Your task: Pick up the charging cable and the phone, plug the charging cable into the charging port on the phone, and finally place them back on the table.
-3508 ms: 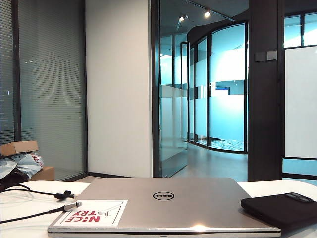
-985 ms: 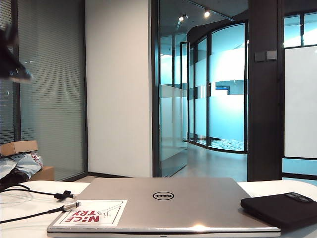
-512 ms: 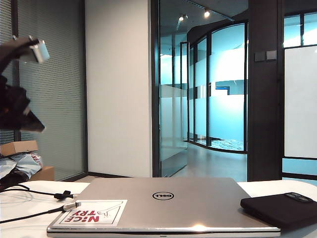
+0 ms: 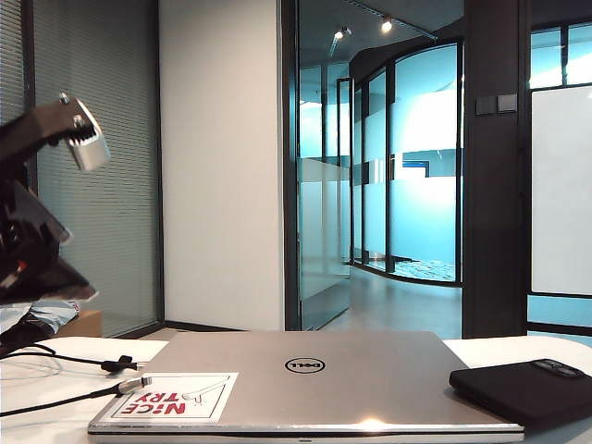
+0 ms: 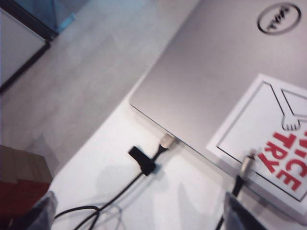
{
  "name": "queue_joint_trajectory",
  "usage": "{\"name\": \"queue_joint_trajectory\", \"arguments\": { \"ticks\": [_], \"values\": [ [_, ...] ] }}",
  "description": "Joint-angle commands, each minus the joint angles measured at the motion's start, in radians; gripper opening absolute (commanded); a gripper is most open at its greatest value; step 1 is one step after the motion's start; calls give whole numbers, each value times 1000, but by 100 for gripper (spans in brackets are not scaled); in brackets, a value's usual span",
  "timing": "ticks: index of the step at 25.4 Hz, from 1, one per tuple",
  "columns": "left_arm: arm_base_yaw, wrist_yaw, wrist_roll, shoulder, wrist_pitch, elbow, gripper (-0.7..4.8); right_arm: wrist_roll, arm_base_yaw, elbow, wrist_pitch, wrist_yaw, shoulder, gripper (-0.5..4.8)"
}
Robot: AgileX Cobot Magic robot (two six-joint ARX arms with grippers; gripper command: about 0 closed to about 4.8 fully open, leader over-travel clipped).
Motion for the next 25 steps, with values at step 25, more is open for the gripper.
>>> {"name": "queue_joint_trajectory", "arguments": {
  "ticks": [25],
  "values": [
    [0,3,111,420,159,75,479,-2,0,4,17,1,-4,-2]
  ]
}}
